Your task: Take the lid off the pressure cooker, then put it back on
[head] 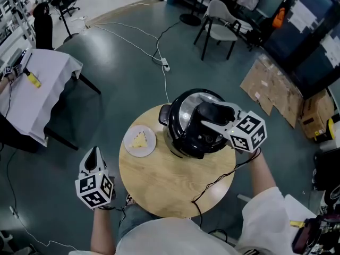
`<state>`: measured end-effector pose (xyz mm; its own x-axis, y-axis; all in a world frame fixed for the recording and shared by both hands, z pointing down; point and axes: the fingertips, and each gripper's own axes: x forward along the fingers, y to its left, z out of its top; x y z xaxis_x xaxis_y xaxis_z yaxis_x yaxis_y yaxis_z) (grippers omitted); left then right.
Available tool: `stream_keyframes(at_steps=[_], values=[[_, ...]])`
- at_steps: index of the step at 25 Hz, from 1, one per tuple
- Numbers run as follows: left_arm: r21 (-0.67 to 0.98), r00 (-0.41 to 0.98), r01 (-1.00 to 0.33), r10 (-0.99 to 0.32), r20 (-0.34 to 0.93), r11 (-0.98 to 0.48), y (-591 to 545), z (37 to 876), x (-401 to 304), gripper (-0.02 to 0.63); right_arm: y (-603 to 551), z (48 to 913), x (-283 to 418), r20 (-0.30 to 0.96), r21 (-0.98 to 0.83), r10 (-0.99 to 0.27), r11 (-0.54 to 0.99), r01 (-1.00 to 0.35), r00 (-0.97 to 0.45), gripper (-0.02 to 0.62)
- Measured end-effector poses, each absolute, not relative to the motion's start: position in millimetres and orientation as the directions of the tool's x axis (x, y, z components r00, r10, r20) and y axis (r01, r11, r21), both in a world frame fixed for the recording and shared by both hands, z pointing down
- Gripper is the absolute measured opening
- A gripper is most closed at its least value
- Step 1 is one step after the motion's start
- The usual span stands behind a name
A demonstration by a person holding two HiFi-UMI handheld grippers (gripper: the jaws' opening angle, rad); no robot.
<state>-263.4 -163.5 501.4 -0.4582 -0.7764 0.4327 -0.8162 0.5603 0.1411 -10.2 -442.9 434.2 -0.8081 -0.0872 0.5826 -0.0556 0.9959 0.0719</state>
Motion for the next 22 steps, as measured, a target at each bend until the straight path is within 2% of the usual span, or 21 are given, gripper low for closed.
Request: stream_keyframes(at_steps=[22], values=[[0.145,-0.438,-0.828,-0.787,0.435,0.541,-180,503,-269,-0.005,-445,428,-9,0.617,0.06,-0.09,0.996,-0.067,-0.782,0.285]])
